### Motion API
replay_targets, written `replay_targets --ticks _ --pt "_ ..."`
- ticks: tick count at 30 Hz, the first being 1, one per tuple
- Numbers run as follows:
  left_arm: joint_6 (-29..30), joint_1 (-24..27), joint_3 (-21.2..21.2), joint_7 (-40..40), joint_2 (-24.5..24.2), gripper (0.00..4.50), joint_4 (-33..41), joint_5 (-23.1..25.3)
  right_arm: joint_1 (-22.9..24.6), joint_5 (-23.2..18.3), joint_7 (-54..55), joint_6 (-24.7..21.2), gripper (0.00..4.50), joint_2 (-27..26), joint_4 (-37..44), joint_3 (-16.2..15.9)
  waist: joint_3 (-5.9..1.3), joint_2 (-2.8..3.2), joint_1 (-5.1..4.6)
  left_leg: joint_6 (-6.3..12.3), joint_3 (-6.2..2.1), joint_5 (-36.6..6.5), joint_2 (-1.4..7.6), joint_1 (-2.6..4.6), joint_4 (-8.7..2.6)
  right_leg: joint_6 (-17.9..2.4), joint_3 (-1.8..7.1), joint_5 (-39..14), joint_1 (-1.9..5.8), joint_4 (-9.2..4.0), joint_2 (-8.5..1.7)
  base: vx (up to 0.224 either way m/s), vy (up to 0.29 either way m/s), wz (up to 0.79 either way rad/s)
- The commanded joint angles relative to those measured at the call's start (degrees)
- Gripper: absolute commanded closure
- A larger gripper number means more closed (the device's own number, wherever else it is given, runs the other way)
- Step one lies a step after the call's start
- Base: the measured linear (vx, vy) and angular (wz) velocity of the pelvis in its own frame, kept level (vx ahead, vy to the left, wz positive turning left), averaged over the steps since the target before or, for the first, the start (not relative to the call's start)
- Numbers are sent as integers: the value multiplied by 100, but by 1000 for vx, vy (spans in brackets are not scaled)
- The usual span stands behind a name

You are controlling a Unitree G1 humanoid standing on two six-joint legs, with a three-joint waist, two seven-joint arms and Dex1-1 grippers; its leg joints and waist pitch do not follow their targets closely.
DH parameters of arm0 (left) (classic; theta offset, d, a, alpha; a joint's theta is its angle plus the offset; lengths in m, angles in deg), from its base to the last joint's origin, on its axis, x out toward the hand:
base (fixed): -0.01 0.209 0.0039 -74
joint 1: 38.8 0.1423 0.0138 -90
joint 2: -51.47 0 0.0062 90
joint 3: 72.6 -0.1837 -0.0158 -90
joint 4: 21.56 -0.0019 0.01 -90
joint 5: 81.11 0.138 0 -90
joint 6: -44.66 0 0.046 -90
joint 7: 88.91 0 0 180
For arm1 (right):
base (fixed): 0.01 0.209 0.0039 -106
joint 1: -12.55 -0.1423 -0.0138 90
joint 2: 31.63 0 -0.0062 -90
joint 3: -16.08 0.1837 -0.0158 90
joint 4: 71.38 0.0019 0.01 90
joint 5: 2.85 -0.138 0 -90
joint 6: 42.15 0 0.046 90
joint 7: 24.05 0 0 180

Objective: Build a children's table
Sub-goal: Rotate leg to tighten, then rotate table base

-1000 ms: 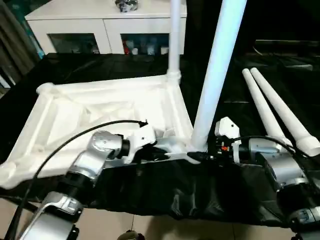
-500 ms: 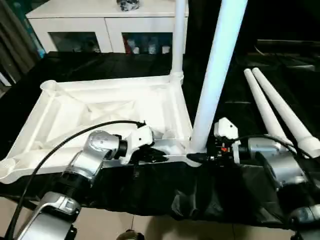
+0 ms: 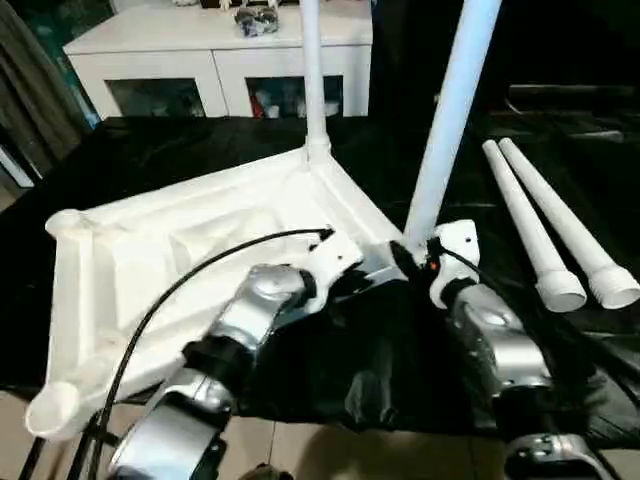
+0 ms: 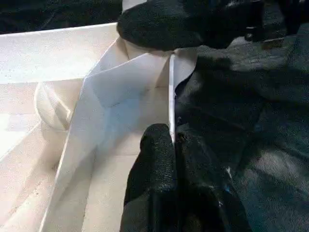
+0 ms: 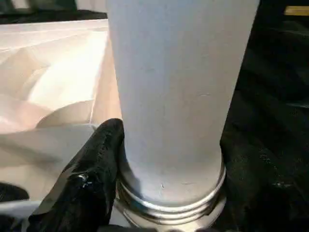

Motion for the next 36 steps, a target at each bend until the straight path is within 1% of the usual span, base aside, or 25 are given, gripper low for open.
replay_targets --ticks 1,4,7,8,10,11,12,13,14,15,17,18,21,22,23,26,27,29,30,31,32,33,34,35,36 --pt "-327 -288 -120 -182 285 450 86 -42 42 -64 -237 -108 130 -378 -122 -397 -292 -81 -47 -40 -185 -2188 208 138 -491 -786 186 -2371 113 -577 -317 0 0 0" --pt "-495 -309 -88 -162 221 450 -20 -13 5 -166 -179 -149 113 -409 -85 -280 -296 -86 -39 21 -178 -2082 208 120 -490 -844 191 -2198 126 -556 -322 0 0 0" --pt "-596 -307 -70 -221 187 450 -96 16 9 78 4 -74 94 -314 13 -391 -297 -77 -32 9 -169 -2026 217 130 -489 -861 197 -2162 115 -550 -324 0 0 0" --pt "-639 -298 -55 -262 175 450 -116 26 16 147 84 -45 94 -263 69 -393 -298 -106 -26 19 -167 -2009 213 127 -489 -847 199 -2172 121 -552 -325 0 0 0" --pt "-655 -284 46 -325 166 395 -133 -23 70 188 210 -13 87 -113 281 -291 -299 -96 -18 5 -166 -1948 215 121 -491 -824 201 -2194 121 -548 -327 0 0 0" --pt "-654 -284 52 -326 166 395 -133 -27 74 187 210 -12 87 -106 293 -284 -295 -181 -12 35 -157 -1912 217 113 -494 -808 204 -2199 131 -561 -327 0 0 0" --pt "-629 -246 173 -340 157 391 -43 -118 166 104 224 -16 87 28 556 -102 -323 -228 42 104 -142 -1661 233 110 -468 -816 220 -1994 145 -536 -337 0 0 0" --pt "-629 -246 173 -340 157 379 -43 -118 166 104 224 -16 87 28 556 -102 -344 -188 62 131 -156 -1509 232 82 -456 -857 221 -1809 163 -488 -351 0 0 0" --pt "-604 -209 232 -347 136 379 56 -167 220 35 208 -34 87 98 698 4 -369 -189 69 198 -158 -1222 240 46 -444 -912 208 -1376 177 -437 -340 0 0 0" --pt "-592 -125 346 -410 31 353 258 -229 317 -49 95 -87 87 228 943 90 -369 -204 72 252 -157 -1135 244 31 -439 -939 200 -1178 184 -419 -329 0 0 0" --pt "-607 -95 382 -456 -9 350 327 -236 353 -69 42 -101 87 275 1027 104 -390 -220 72 410 -143 -892 234 8 -385 -1058 191 -679 188 -351 -321 0 0 0" --pt "-575 -26 570 -663 -129 336 504 -305 426 -227 -168 -145 87 365 1242 151 -403 -203 69 575 -129 -673 217 0 -344 -1162 180 -305 182 -313 -299 0 0 0" --pt "-390 153 913 -897 -483 336 900 -369 553 -539 -603 -254 87 593 1573 194 -424 -176 72 797 -130 -465 216 -9 -296 -1270 165 154 202 -247 -285 0 0 0" --pt "-314 266 1137 -1047 -736 336 1122 -353 617 -587 -779 -260 87 758 1685 192 -432 -149 74 810 -130 -439 215 3 -285 -1282 163 195 192 -239 -277 0 0 0" --pt "-292 303 1218 -1118 -823 336 1195 -338 638 -594 -827 -257 87 815 1721 205 -438 -157 71 828 -129 -409 222 9 -275 -1293 163 266 196 -230 -273 0 0 0" --pt "-103 426 1479 -1302 -1224 336 1411 -235 712 -727 -1099 -335 87 1036 1834 268 -410 -118 91 723 -113 -606 232 58 -291 -1327 159 -116 150 -270 -251 0 0 0" --pt "73 525 1688 -1421 -1654 336 1498 -105 790 -815 -1395 -396 87 1276 1908 286 -397 -97 105 629 -123 -757 245 57 -313 -1299 158 -294 160 -272 -249 0 0 0" --pt "164 587 1795 -1498 -1929 336 1515 -6 857 -841 -1603 -421 87 1433 1982 263 -383 -96 100 537 -133 -890 250 57 -334 -1213 160 -420 163 -278 -235 0 0 0" --pt "237 640 1823 -1569 -2108 336 1543 80 941 -922 -1812 -531 87 1561 2124 213 -366 -103 80 411 -126 -1086 235 76 -351 -1137 166 -631 156 -309 -235 0 0 0" --pt "310 690 1856 -1615 -2309 336 1532 164 1040 -994 -2069 -633 87 1714 2279 134 -351 -130 84 387 -130 -1162 234 77 -357 -1104 167 -745 158 -325 -238 0 0 0" --pt "349 714 1882 -1628 -2394 336 1527 184 1089 -1021 -2194 -673 87 1789 2352 90 -347 -120 92 341 -136 -1246 232 71 -368 -1051 173 -933 171 -331 -257 0 0 0" --pt "538 768 2007 -1649 -2610 336 1488 161 1239 -1142 -2607 -850 87 2005 2588 -105 -348 -123 93 306 -136 -1269 235 82 -372 -1046 177 -1013 154 -342 -257 0 0 0" --pt "538 768 2007 -1649 -2610 371 1488 161 1239 -1142 -2607 -850 87 2005 2588 -105 -347 -128 98 297 -140 -1283 237 81 -374 -1042 176 -1018 160 -340 -255 0 0 0" --pt "549 775 2008 -1647 -2634 371 1485 171 1252 -1145 -2641 -850 87 2024 2606 -128 -347 -122 96 288 -146 -1263 241 72 -376 -1051 178 -1006 156 -334 -256 0 0 0" --pt "671 845 1994 -1649 -2865 371 1440 294 1351 -1164 -2904 -906 87 2151 2737 -345 -348 -126 103 261 -147 -1330 245 85 -379 -1065 176 -1048 133 -343 -259 0 0 0"
